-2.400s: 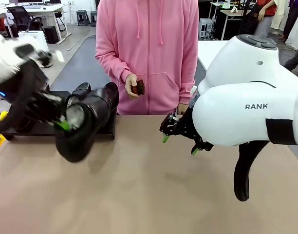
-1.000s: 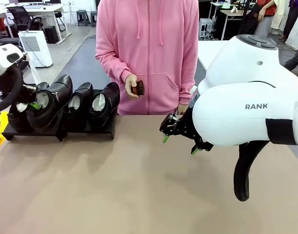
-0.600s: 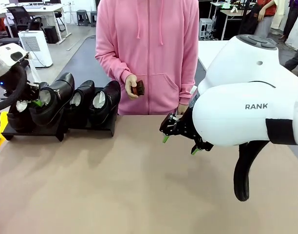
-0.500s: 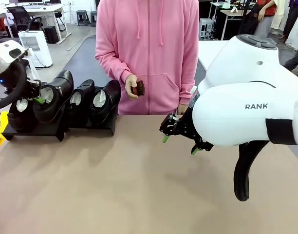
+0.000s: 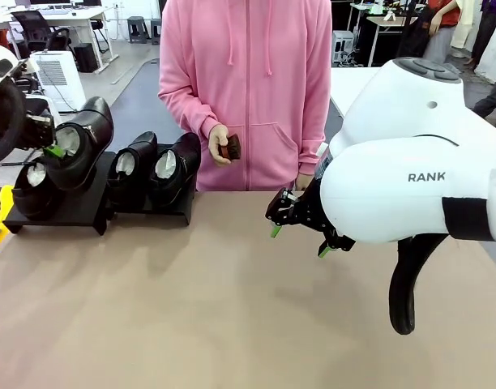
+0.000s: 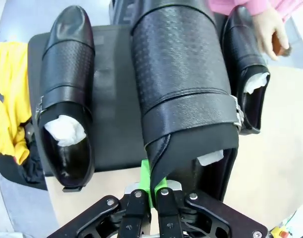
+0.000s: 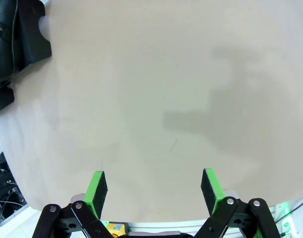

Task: Organize the shoes by placing them on the stand.
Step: Place the Shoe from the middle of the table onto the Shoes Stand.

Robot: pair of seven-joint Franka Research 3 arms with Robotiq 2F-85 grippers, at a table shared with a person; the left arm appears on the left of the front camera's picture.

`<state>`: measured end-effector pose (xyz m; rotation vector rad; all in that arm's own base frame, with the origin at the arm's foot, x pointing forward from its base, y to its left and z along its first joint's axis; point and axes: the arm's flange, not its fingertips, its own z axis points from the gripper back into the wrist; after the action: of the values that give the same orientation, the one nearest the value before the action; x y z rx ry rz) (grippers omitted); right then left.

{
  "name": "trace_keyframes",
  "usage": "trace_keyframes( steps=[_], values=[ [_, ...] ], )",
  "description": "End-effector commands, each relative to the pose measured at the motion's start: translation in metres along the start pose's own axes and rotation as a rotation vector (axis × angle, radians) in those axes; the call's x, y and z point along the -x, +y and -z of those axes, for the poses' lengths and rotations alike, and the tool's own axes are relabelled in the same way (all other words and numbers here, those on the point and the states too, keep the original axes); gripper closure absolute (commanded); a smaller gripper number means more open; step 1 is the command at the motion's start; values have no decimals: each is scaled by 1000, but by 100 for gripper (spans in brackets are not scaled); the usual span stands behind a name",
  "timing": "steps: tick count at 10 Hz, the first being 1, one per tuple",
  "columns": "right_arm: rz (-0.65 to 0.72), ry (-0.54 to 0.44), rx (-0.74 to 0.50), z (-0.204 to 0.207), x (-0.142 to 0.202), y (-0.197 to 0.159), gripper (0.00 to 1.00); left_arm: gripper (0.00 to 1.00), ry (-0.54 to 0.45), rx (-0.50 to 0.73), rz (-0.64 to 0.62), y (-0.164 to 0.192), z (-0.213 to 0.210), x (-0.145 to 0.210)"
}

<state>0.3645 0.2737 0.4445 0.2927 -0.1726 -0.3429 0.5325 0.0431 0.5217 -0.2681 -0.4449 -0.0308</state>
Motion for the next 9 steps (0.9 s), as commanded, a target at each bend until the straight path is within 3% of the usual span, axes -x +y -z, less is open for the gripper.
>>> trace_keyframes(
  steps=[1, 9],
  values=[
    [-10, 12, -9, -1, -3, 1, 0, 100, -1, -15, -2, 11, 12, -1],
    [-10, 12, -9, -1, -3, 1, 0, 100, 78, -89, -51, 40, 68, -5]
  ],
)
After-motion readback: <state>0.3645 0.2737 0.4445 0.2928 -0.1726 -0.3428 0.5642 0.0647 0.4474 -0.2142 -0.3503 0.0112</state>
